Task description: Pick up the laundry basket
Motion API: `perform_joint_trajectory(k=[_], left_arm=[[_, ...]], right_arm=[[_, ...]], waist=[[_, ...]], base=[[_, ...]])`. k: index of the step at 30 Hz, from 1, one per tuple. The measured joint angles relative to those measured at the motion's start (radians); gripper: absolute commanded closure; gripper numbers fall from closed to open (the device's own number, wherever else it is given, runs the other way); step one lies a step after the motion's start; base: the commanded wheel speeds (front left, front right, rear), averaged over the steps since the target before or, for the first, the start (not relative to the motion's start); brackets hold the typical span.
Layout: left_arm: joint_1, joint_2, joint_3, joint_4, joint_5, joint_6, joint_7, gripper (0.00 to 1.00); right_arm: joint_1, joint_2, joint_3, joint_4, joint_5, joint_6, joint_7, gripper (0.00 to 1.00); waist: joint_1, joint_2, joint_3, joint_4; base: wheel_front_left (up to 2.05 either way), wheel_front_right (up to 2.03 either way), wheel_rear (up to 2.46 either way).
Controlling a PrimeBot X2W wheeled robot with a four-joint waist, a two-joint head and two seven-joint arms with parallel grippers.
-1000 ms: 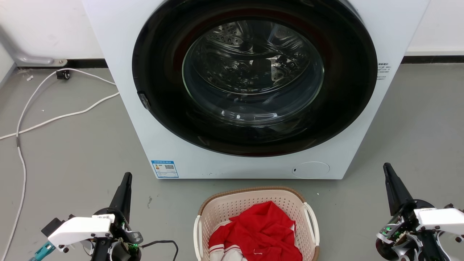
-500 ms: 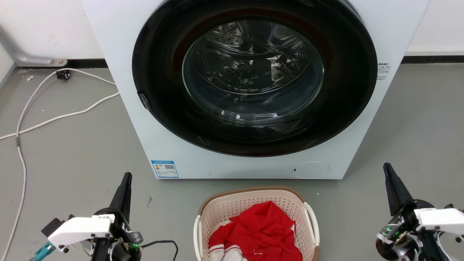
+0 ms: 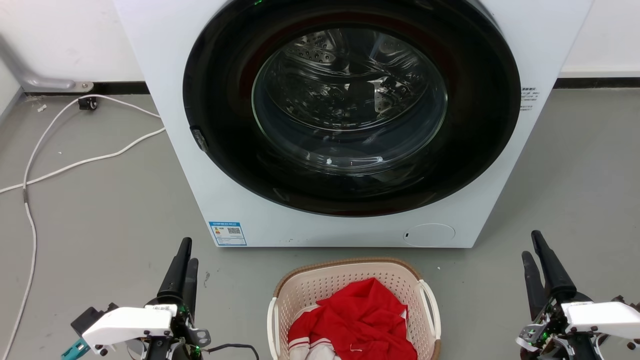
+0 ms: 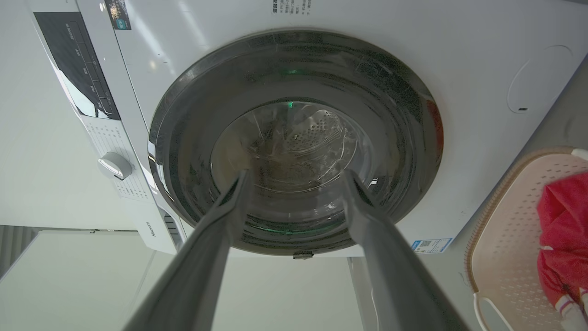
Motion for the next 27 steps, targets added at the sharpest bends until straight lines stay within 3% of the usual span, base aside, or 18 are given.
perform_joint_trajectory(k=[6, 20, 27], left_arm=[[0.001, 0.0, -0.015, -0.027, 0.089, 0.0, -0.027, 0.0], [0.008, 0.0, -0.05, -0.065, 0.406, 0.0, -0.083, 0.0], [0.014, 0.0, -0.072, -0.077, 0.522, 0.015, -0.107, 0.0]], right_arm=[[0.016, 0.0, 0.001, -0.017, -0.111, 0.0, -0.025, 0.0], [0.04, 0.0, 0.0, -0.077, -0.504, 0.0, -0.062, 0.0], [0.05, 0.0, 0.003, -0.107, -0.632, 0.0, -0.064, 0.0]], waist=[[0.0, 0.0, -0.001, 0.001], [0.0, 0.0, -0.004, 0.001], [0.0, 0.0, -0.005, 0.002]], base=[[0.0, 0.0, 0.0], [0.0, 0.0, 0.0], [0.0, 0.0, 0.0]])
